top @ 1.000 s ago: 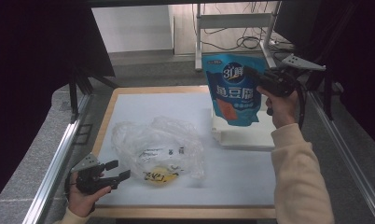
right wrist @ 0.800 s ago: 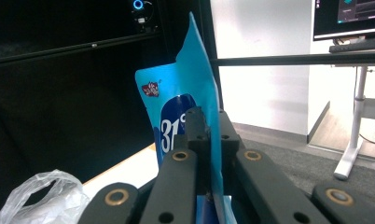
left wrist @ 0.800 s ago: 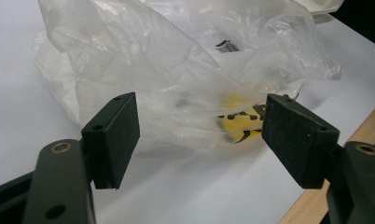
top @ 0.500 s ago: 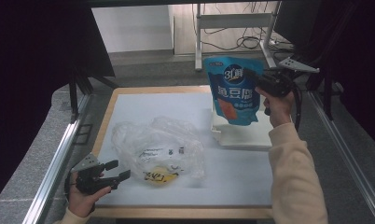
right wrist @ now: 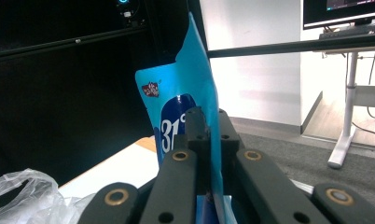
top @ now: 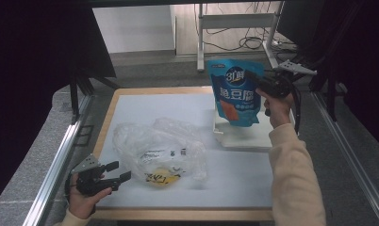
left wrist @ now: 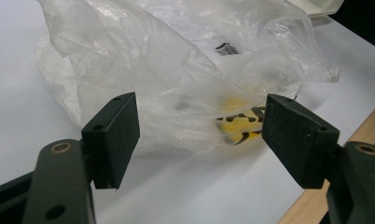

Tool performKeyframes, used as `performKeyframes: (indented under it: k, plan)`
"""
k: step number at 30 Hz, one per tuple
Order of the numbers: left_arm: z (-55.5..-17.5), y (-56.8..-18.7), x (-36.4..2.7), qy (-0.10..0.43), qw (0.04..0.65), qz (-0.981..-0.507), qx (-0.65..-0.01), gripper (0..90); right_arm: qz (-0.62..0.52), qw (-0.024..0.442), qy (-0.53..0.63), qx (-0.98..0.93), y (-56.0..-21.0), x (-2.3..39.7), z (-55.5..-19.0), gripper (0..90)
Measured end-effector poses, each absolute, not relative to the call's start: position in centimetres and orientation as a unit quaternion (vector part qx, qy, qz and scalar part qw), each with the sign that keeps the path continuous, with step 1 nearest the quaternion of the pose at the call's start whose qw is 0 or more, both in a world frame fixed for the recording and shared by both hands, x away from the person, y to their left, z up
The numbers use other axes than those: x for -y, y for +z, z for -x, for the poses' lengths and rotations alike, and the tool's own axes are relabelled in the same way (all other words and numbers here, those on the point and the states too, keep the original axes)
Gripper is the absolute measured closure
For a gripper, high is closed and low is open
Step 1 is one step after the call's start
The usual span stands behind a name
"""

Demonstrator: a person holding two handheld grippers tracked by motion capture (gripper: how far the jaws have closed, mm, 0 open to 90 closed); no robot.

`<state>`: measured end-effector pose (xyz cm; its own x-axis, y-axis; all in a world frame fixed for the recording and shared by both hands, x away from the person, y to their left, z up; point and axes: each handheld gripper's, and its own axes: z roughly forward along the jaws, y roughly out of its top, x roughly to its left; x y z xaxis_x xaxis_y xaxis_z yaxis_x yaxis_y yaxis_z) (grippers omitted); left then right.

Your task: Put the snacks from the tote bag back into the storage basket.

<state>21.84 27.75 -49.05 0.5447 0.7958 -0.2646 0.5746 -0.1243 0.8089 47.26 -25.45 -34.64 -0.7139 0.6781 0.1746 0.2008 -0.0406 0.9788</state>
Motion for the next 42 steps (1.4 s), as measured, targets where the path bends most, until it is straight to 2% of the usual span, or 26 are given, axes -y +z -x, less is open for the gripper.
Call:
performKeyframes:
  k: [21,42]
  plan:
    - [-21.9,-49.2,-27.9,0.119,0.471,-0.74,-0.466,27.9,-0.331,0.172,0.637,-0.674,-37.8,25.6,-49.3,87.6]
    - [-21.8,-49.0,-27.8,0.12,0.472,-0.74,-0.463,27.8,-0.361,0.217,0.579,-0.698,-37.4,28.3,-49.3,84.0]
